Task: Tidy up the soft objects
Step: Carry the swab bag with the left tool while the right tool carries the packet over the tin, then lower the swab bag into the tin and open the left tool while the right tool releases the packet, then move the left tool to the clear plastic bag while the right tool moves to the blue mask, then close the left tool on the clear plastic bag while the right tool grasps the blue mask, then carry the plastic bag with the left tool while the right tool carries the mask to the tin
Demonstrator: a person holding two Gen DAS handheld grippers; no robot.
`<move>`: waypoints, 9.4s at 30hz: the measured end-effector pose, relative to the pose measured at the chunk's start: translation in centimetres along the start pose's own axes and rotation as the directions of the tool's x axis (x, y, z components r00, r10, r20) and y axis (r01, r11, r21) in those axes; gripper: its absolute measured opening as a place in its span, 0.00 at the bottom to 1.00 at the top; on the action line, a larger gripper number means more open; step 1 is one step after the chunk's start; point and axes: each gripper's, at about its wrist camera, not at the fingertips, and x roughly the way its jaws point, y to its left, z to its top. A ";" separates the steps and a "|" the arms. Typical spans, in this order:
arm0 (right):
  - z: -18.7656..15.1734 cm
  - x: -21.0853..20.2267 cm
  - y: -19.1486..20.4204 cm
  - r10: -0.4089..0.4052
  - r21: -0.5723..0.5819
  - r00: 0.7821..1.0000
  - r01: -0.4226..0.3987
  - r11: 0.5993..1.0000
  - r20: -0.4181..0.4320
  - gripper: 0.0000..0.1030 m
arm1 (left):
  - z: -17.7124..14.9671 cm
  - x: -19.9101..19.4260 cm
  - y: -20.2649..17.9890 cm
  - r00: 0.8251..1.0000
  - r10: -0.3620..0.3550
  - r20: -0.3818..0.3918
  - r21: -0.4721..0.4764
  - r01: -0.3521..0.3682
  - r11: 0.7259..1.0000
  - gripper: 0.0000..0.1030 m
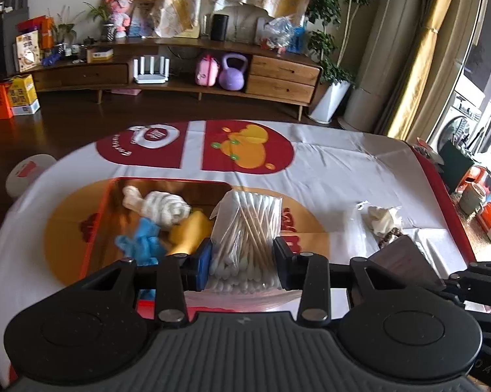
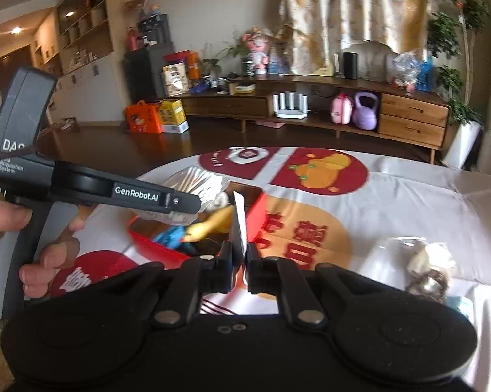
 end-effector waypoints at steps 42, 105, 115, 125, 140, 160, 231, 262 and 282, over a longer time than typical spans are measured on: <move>1.2 17.5 4.1 -0.083 -0.045 0.972 0.075 0.996 -0.218 0.09 | 0.0 8.9 8.7 0.978 0.180 -0.104 0.006 -0.181 0.983 0.37; 1.0 4.7 0.9 -0.020 0.057 1.000 0.021 0.998 -0.018 0.84 | -1.0 1.5 6.1 0.992 0.124 -0.016 -0.043 -0.124 0.991 0.65; -0.3 0.2 -2.5 -0.066 0.120 0.997 0.061 0.991 0.039 0.97 | -1.3 0.7 1.4 0.998 0.056 0.018 0.004 -0.056 0.998 0.75; -3.3 -3.6 -7.7 -0.172 0.163 0.984 0.162 0.973 0.054 1.00 | -1.6 2.0 -3.5 0.999 -0.018 0.031 0.020 0.017 1.000 0.83; -7.9 -5.8 -16.5 -0.352 0.202 0.936 0.344 0.917 0.000 1.00 | -1.7 7.8 -11.6 0.994 -0.102 -0.033 0.136 0.106 0.985 0.83; -11.5 0.8 -22.8 -0.380 0.222 0.911 0.409 0.885 -0.160 0.96 | -1.8 18.4 -15.9 0.987 -0.060 -0.147 0.192 0.088 0.977 0.83; -4.7 -3.1 -12.6 -0.239 0.261 0.971 0.231 0.937 0.000 0.04 | -1.4 7.6 -10.2 0.996 -0.046 -0.072 0.161 0.057 0.985 0.12; 3.1 3.8 2.5 -0.035 0.058 0.999 0.033 0.998 0.034 0.04 | -0.3 -2.2 4.0 0.996 0.094 0.012 0.050 -0.094 0.994 0.12; 4.2 11.9 5.2 -0.019 0.109 0.994 0.031 0.994 -0.106 0.04 | 1.3 2.3 9.3 0.987 0.148 -0.069 0.079 -0.143 0.987 0.12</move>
